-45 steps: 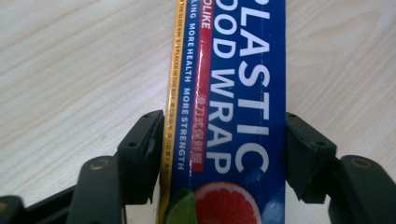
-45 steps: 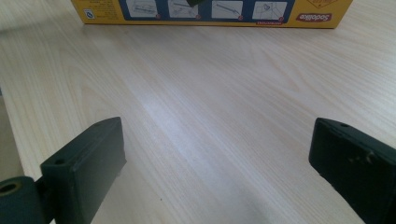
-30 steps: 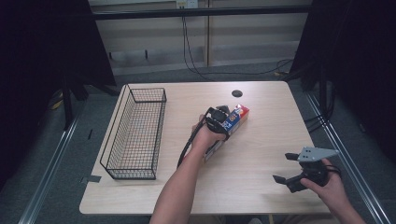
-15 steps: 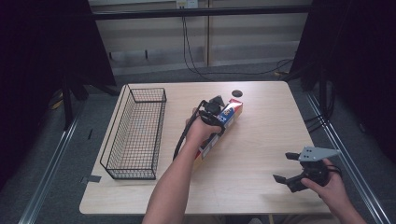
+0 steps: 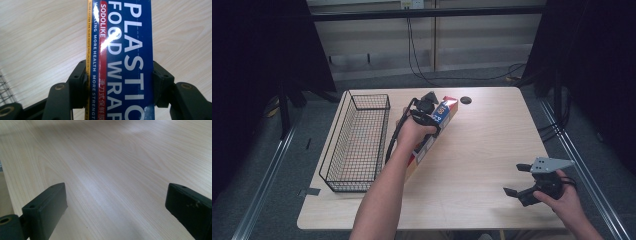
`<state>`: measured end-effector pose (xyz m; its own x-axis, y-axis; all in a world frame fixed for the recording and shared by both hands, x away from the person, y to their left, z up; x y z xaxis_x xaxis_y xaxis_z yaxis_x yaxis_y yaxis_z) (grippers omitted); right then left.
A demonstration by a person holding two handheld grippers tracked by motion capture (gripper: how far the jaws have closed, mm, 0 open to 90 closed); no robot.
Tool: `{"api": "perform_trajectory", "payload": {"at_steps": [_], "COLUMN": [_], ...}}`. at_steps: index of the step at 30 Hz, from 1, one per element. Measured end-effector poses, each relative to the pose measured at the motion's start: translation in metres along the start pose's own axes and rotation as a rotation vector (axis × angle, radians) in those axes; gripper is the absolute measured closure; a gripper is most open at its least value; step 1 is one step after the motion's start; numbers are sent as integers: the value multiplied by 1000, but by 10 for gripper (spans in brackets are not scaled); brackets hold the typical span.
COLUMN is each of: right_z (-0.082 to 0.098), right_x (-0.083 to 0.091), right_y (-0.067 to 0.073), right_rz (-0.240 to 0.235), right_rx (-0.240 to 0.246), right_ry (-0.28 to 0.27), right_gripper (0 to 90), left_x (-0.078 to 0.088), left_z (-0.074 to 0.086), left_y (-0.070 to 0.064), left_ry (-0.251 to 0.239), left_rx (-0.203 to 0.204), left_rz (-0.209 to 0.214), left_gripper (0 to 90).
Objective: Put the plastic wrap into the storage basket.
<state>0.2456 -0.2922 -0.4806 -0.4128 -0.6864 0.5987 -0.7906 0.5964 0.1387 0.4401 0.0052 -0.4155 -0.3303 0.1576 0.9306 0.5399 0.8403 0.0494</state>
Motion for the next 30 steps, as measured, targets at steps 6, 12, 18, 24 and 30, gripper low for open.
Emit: {"api": "perform_trajectory", "payload": {"at_steps": [6,12,18,24,30], "right_z": [-1,-1,-1,-1,-1], "right_x": [-1,-1,-1,-1,-2], "right_y": [0,1,1,1,2], "right_rz": [-5,-7,-10,-8,-14], "right_rx": [3,6,6,3,3], "right_ry": [-2,-2,-2,-1,1], "right_gripper": [36,36,36,37,37], "left_x": [10,16,18,21,24], "left_z": [1,1,2,1,3], "left_y": [8,14,17,19,28], "left_ry": [-15,-11,-10,-12,-1], "left_rx": [29,46,76,98,83], "left_rz": [-15,-21,-23,-25,-36], "left_gripper": [429,429,429,429,429]}}
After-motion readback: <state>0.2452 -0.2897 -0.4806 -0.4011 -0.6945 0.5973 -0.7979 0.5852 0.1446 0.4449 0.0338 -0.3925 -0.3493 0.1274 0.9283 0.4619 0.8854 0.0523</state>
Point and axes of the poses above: each handheld gripper's, and its own axes: x roughly backward along the jaws, z roughly out of its underside, y roughly to its left, the point moved 4 cm from there along -x, roughly forward along the jaws, and after that the axes turned 9 degrees about -z, right-handed, at the moved point
